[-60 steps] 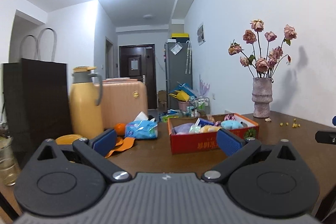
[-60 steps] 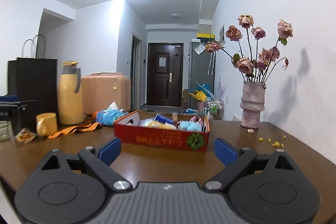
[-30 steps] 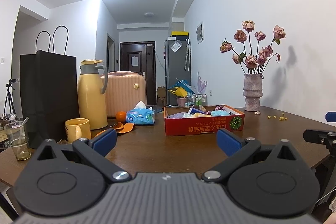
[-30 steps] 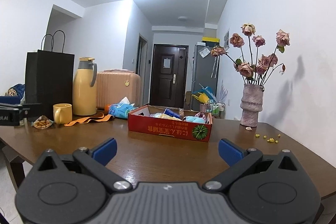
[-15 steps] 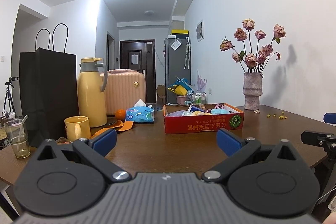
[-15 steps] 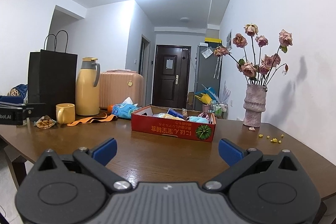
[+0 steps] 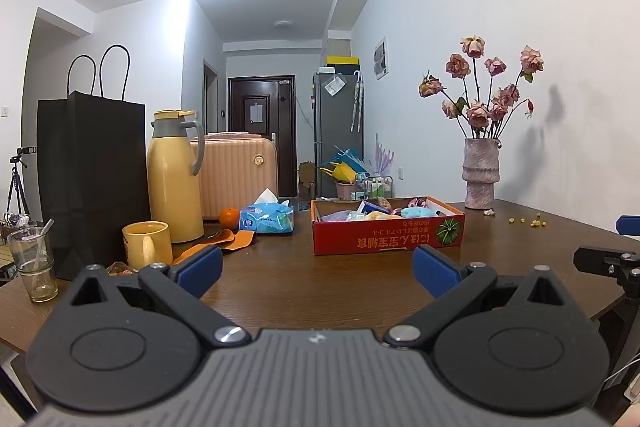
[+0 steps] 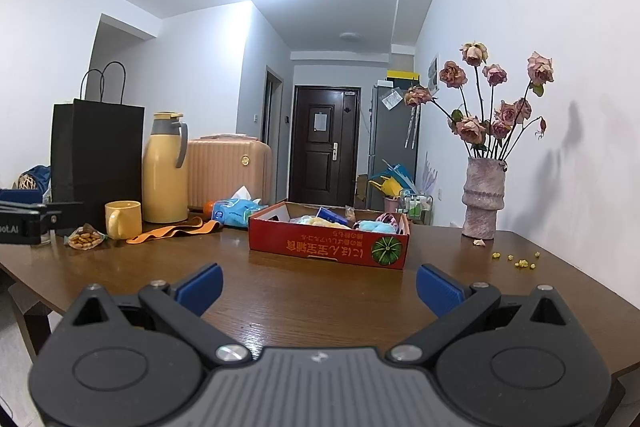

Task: Organize soft objects

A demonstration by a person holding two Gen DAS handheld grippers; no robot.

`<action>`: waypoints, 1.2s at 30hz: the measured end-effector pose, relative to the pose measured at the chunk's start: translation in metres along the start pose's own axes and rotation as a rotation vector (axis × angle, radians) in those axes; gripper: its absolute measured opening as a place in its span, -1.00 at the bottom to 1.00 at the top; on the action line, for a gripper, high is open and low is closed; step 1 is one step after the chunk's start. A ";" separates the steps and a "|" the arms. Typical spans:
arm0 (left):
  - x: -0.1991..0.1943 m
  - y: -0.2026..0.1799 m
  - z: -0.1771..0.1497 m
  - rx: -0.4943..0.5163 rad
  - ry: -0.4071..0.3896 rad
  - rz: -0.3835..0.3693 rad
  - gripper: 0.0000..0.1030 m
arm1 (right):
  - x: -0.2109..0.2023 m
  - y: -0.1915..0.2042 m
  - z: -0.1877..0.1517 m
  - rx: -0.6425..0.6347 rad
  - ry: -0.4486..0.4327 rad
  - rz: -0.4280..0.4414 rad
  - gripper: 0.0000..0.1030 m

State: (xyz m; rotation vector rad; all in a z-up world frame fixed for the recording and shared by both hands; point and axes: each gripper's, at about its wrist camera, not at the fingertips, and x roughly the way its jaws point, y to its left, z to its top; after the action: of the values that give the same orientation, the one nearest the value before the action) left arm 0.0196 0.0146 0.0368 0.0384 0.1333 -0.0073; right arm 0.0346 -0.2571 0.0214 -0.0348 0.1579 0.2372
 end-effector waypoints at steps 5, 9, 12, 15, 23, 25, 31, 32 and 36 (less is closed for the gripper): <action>0.000 0.000 0.000 0.001 0.000 0.000 1.00 | 0.000 -0.001 0.000 0.004 -0.002 -0.001 1.00; 0.001 0.000 -0.001 -0.001 0.004 -0.001 1.00 | 0.001 -0.002 -0.001 0.008 0.003 -0.001 1.00; 0.000 0.001 -0.001 0.000 0.004 -0.002 1.00 | 0.003 -0.002 -0.001 0.012 0.010 0.000 1.00; 0.000 0.000 -0.001 0.000 0.003 0.000 1.00 | 0.003 0.000 -0.001 0.003 0.008 -0.001 1.00; 0.001 -0.001 0.000 -0.002 0.005 0.001 1.00 | 0.003 0.003 -0.003 0.000 0.007 0.002 1.00; 0.000 -0.001 -0.001 -0.001 0.004 -0.001 1.00 | 0.003 0.002 -0.003 0.003 0.006 -0.003 1.00; -0.001 -0.002 0.000 -0.003 -0.002 -0.005 1.00 | 0.005 0.000 -0.003 0.019 0.012 -0.005 1.00; -0.002 -0.002 0.000 -0.005 -0.006 -0.008 1.00 | 0.005 0.000 -0.003 0.019 0.010 -0.006 1.00; -0.003 -0.004 -0.001 -0.004 -0.006 -0.012 1.00 | 0.005 0.000 -0.004 0.021 0.009 -0.007 1.00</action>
State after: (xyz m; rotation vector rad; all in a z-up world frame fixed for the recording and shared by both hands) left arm 0.0167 0.0112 0.0360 0.0338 0.1276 -0.0191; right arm 0.0386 -0.2560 0.0168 -0.0158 0.1687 0.2283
